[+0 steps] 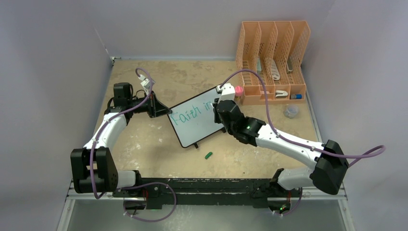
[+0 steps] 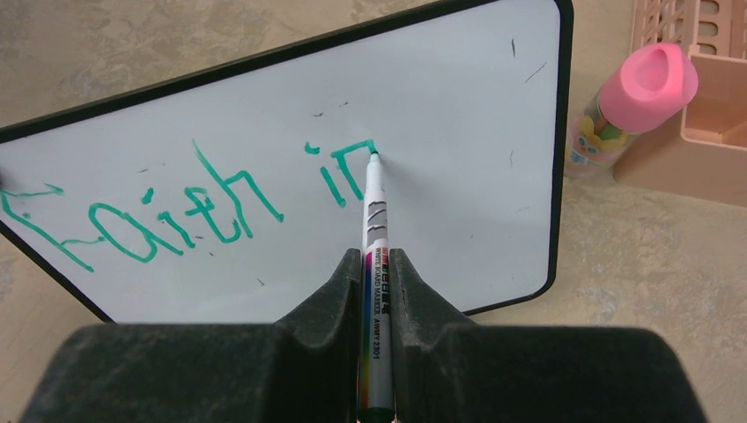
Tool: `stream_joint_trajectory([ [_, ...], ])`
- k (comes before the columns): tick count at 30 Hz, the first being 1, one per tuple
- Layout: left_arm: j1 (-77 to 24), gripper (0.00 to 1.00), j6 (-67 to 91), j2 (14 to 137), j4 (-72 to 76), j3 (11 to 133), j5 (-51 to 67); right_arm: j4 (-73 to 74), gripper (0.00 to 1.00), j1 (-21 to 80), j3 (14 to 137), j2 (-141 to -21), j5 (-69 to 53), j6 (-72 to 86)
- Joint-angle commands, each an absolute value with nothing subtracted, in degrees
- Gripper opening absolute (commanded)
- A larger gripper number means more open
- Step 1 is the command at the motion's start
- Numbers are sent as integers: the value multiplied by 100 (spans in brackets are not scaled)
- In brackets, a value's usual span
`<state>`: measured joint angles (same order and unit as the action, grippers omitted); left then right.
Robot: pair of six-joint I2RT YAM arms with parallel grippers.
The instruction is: Write a sentence on the whiteboard
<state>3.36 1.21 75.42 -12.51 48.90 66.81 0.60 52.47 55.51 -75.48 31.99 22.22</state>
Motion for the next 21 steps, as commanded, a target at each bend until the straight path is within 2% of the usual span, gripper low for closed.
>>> stream_joint_trajectory([
  [1, 395, 0, -149, 7491, -1184, 4966, 6415, 179, 0, 5238, 5458, -7405, 3214, 2383],
  [21, 396, 0, -110, 7480, -1158, 4957, 6368, 314, 0, 5267, 5458, -6980, 3183, 2411],
])
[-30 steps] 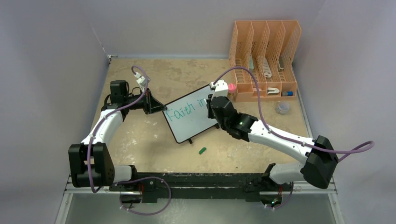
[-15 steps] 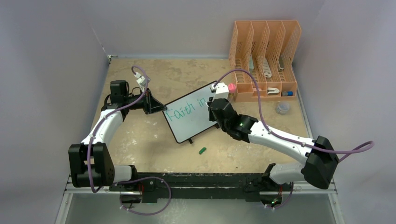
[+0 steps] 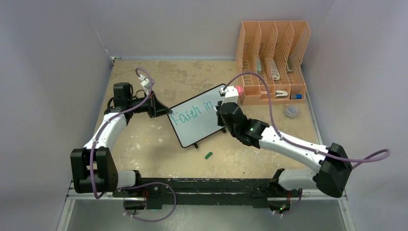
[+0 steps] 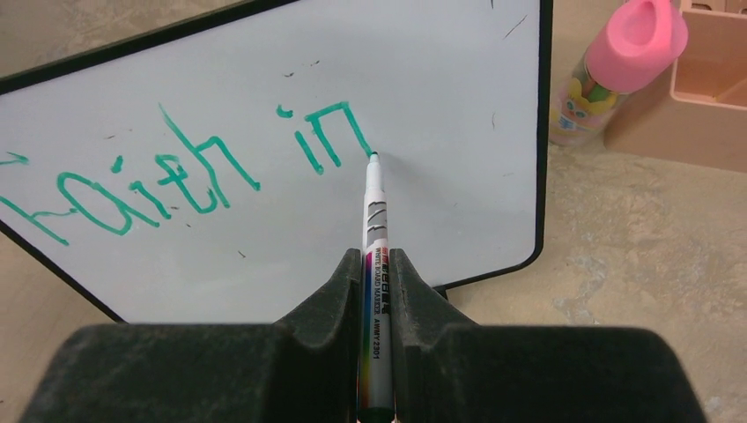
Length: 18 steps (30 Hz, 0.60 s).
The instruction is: Write a sentence on the whiteboard
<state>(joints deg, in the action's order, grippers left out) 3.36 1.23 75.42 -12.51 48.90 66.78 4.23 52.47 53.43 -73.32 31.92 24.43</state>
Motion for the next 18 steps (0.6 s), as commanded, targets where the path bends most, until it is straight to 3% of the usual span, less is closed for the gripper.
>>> stream_joint_trajectory([
  [1, 396, 0, -102, 7479, -1158, 4957, 6359, 295, 0, 5284, 5451, -6933, 3174, 2406],
  [18, 297, 0, 284, 7129, -890, 4676, 6076, 330, 0, 6838, 5357, -7134, 3724, 3233],
])
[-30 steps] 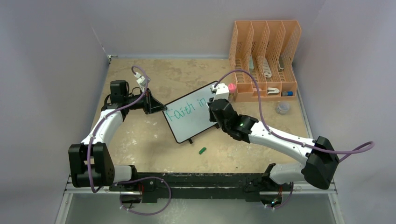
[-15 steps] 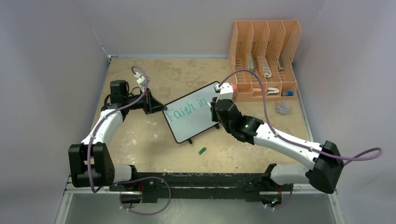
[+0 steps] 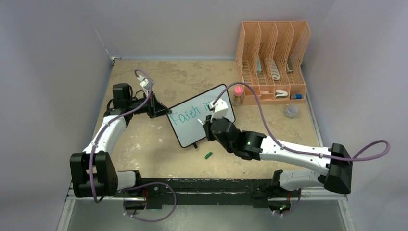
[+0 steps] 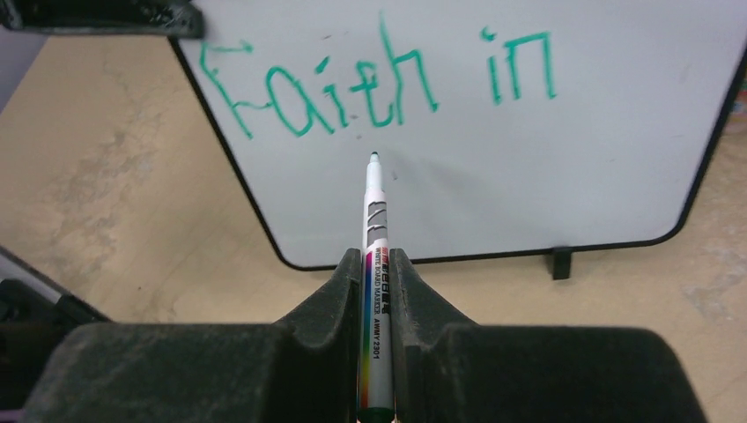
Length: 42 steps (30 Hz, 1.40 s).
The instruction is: Write a sentence on the whiteboard
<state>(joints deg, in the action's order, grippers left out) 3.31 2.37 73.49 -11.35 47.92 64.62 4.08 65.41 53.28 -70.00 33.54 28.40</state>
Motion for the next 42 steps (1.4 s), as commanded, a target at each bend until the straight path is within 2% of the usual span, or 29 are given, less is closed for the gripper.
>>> stream_joint_trajectory([
  [1, 265, 0, 298, 7102, -888, 4662, 6041, 339, 0, 6903, 5365, -7170, 3757, 3280],
  [5, 147, 3, 353, 7035, -881, 4585, 5986, 360, 0, 7087, 5417, -7274, 3848, 3422],
  [16, 88, 25, 1082, 6601, -582, 4141, 5888, 359, 0, 7438, 5351, -7226, 4198, 3707],
  [21, 97, 25, 1381, 6576, -292, 3991, 6015, 296, 0, 7512, 5317, -7197, 4256, 3734],
  [26, 98, 21, 1441, 6731, -155, 3982, 6217, 207, 0, 7581, 5326, -7245, 4277, 3731],
  [34, 97, 4, 1365, 6737, -154, 3990, 6302, 106, 0, 7670, 5393, -7479, 4280, 3691],
  [42, 97, 0, 1327, 6606, -288, 3957, 6260, 26, 0, 7832, 5446, -7717, 4305, 3659],
])
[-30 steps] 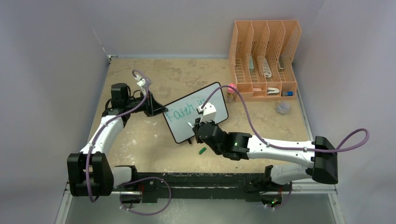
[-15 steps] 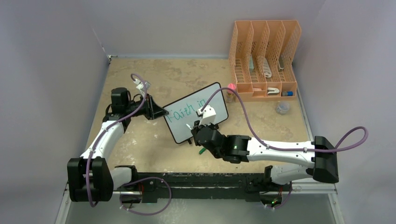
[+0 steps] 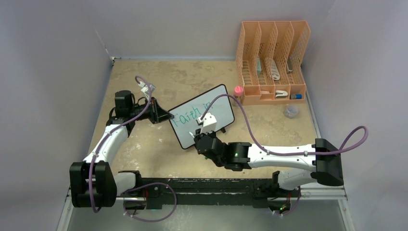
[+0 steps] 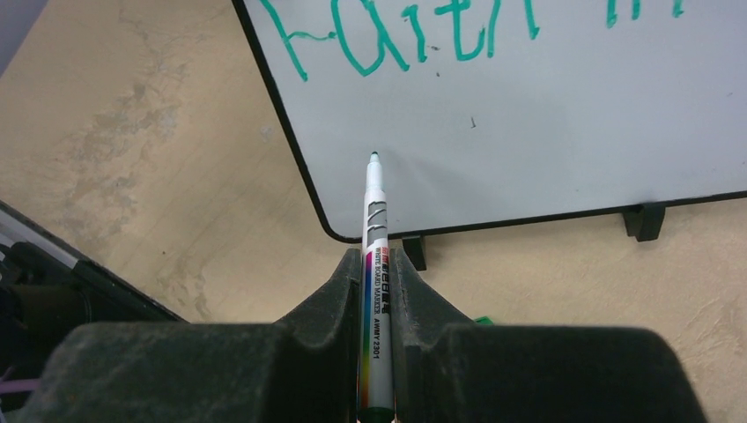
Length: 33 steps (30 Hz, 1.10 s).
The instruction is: Write a sentence on the whiteboard
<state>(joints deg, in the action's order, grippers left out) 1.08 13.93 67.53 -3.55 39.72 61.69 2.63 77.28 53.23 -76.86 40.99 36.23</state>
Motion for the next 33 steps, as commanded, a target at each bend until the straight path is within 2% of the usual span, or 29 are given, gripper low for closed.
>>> stream_joint_trajectory([
  [1, 97, 0, 1319, 6589, -318, 3949, 6198, 26, 0, 7862, 5437, -7731, 4313, 3676],
  [20, 78, 0, 1310, 6659, -463, 3959, 5933, -150, 0, 7989, 5291, -7867, 4382, 3823],
  [33, 49, 0, 1263, 6740, -451, 3984, 5926, -108, 0, 8156, 5632, -8510, 4508, 4118],
])
